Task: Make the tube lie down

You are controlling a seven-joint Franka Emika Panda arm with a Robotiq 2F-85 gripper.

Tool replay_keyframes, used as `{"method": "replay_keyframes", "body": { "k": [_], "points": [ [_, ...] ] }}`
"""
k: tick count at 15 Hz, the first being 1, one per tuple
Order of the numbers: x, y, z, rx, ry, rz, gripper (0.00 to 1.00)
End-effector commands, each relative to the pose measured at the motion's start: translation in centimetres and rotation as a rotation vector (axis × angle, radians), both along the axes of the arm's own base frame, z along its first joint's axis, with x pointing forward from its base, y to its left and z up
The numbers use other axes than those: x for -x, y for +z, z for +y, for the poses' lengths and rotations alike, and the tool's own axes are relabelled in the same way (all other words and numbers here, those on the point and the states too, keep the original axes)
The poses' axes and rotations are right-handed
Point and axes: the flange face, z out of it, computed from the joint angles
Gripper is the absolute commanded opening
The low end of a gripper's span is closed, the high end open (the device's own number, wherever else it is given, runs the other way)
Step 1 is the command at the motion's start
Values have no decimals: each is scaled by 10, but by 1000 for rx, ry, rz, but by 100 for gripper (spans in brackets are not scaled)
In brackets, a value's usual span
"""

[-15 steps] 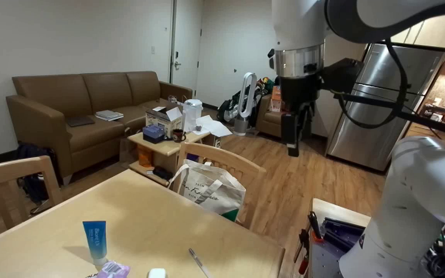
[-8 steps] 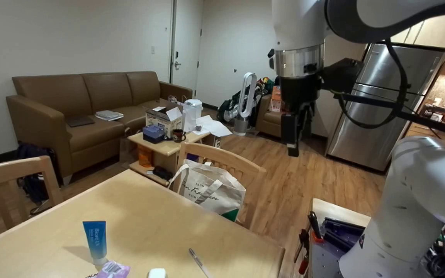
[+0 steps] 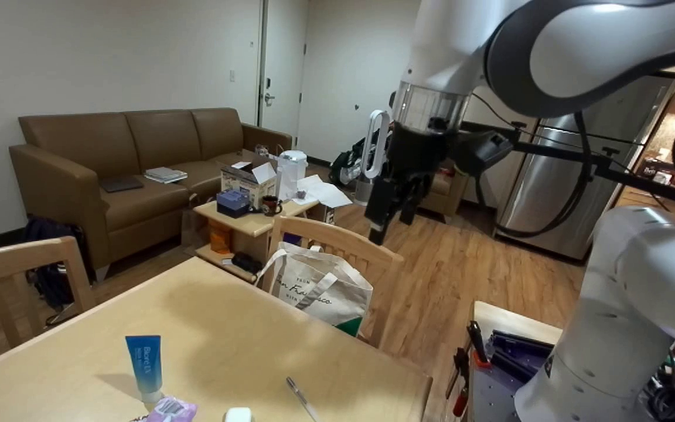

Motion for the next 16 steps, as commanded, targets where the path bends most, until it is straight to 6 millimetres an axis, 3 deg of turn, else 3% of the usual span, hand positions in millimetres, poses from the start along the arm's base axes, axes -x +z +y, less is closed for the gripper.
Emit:
{"method": "replay_keyframes", "body": {
  "k": [1, 2, 4, 7, 12, 14, 15, 16],
  "points": [
    [-13, -47, 23, -21, -122, -111, 100],
    [-6, -18, 14, -3, -61, -88, 100],
    [-8, -42, 23, 0, -88, -104, 100],
    [-12, -48, 31, -21, -136, -164, 100],
    [-56, -53, 86, -138, -240, -450, 100],
    [-69, -59, 94, -148, -215, -558, 100],
    [-49, -51, 88, -119, -202, -513, 100],
    [-55, -56, 92, -127, -204, -539, 100]
  ]
}}
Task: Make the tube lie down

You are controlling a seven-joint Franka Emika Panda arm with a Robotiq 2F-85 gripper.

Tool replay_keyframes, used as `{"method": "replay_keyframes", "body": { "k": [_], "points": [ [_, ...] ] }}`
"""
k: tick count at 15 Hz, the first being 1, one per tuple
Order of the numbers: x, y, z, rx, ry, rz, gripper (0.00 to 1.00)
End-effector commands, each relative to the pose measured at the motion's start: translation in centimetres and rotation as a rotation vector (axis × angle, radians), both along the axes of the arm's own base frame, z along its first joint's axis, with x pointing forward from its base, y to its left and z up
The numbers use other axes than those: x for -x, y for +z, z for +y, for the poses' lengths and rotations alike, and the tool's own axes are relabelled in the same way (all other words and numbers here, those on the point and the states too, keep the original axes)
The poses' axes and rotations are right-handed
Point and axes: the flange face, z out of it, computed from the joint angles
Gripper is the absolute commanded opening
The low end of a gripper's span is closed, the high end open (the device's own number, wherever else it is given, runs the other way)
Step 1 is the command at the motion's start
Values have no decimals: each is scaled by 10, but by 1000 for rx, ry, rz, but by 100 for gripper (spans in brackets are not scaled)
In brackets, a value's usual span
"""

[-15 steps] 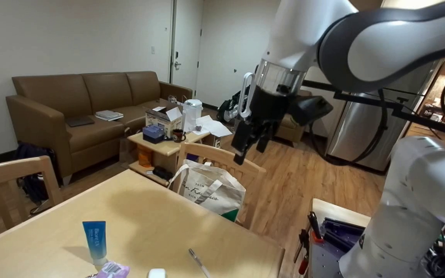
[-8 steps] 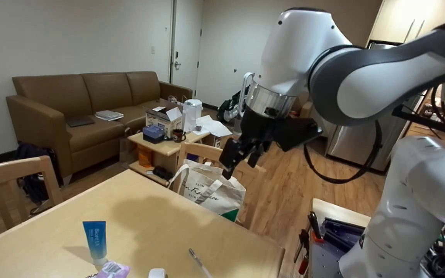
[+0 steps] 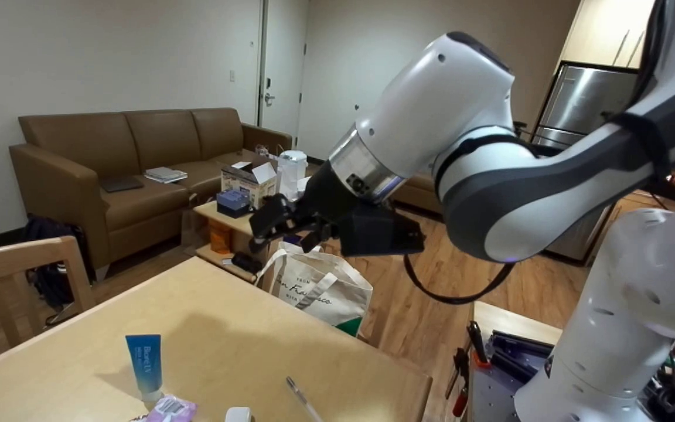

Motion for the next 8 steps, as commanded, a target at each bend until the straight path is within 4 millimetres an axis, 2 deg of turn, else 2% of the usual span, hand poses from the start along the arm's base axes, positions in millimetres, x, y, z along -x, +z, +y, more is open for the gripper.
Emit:
{"method": "replay_keyframes", "body": {
  "k": [1, 3, 4, 5, 8],
  "points": [
    [-5, -4, 0, -5, -1, -4, 100],
    [-11, -7, 0, -4, 5, 17, 100],
    [-22, -18, 6, -9, 105, 71, 100],
    [-26, -19, 8, -15, 152, 54, 100],
    [-60, -19, 15, 3, 296, 55, 100]
  ]
}}
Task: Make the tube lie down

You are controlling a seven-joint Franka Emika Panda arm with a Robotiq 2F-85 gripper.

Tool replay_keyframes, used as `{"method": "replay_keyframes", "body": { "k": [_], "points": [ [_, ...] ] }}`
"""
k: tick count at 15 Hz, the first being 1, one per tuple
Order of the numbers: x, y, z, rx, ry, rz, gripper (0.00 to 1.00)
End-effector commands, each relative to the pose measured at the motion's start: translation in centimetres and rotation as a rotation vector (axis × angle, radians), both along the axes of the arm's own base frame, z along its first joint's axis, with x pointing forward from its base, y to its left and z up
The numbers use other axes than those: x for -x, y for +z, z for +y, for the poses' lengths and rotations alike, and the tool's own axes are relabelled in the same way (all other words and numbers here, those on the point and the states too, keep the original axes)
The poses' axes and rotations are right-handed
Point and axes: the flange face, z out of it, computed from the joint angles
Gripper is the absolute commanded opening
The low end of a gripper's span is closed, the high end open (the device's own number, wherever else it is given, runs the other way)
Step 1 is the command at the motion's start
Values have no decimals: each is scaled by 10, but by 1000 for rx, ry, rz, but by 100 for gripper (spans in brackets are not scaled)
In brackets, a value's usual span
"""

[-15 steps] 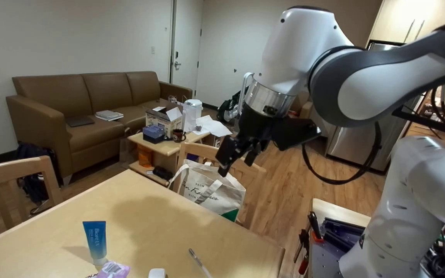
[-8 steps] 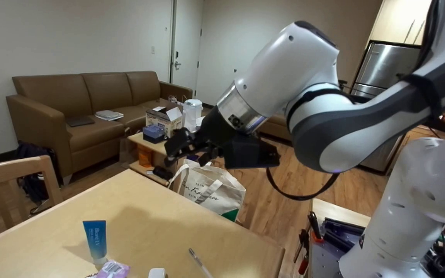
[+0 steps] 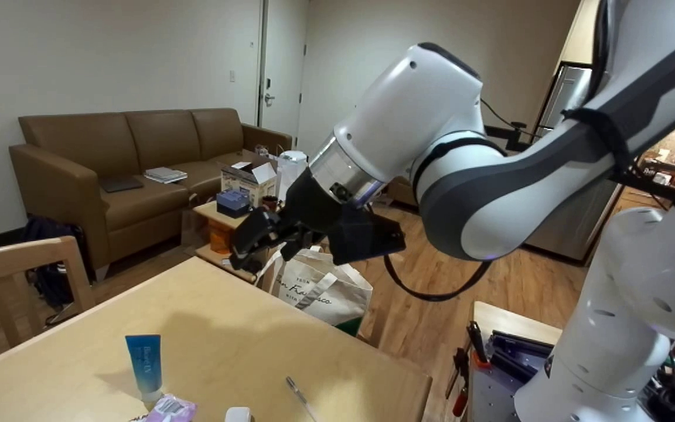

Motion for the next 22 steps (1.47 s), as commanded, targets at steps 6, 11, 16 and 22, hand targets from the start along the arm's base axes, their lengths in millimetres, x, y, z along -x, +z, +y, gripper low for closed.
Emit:
{"method": "replay_keyframes", "body": {
  "k": [6, 11, 16, 22],
  "points": [
    [-43, -6, 6, 8, 146, 25, 100],
    [-47, -38, 38, 45, 360, 161, 100],
    [-47, -45, 60, 36, 465, 189, 100],
    [-64, -51, 69, 153, 661, 219, 100]
  ]
}}
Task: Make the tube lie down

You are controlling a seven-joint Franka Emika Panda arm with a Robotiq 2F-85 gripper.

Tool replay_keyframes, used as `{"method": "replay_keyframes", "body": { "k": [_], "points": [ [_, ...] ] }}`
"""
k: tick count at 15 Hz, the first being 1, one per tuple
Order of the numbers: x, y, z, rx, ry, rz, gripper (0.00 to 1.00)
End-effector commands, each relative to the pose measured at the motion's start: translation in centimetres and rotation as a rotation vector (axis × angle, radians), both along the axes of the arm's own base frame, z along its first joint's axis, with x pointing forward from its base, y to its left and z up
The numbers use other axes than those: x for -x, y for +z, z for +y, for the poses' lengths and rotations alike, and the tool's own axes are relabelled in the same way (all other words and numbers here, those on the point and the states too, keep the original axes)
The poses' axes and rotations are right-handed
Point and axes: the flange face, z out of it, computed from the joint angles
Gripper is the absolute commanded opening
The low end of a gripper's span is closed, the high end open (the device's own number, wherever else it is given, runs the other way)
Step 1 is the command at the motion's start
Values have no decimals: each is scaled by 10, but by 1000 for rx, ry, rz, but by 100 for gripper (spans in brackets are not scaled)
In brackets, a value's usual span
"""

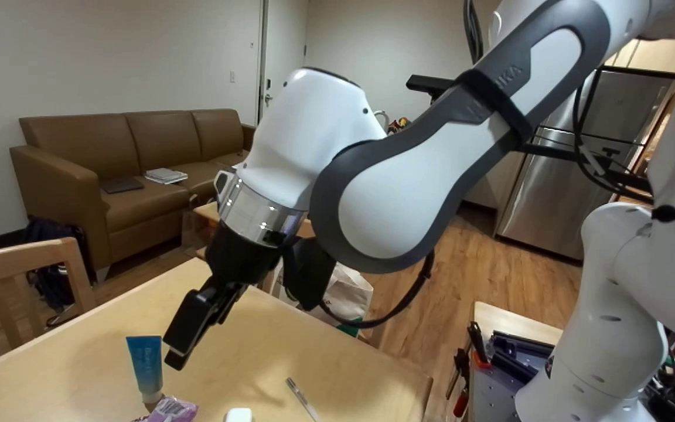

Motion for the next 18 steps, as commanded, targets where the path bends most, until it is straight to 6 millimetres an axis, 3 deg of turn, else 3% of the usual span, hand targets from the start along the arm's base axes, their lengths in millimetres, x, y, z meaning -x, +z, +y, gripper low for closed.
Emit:
{"method": "replay_keyframes", "body": {
  "k": [1, 5, 6, 11, 15, 18],
  "points": [
    [-17, -6, -6, 116, 157, 21, 100],
    [-50, -19, -15, 249, 317, 55, 100],
    [-29, -11, -16, 199, 235, 45, 100],
    [-31, -16, -20, 275, 249, 50, 100],
    [-59, -26, -20, 423, 399, 0, 100],
    [-86, -36, -10, 323, 447, -10, 100]
  ]
}}
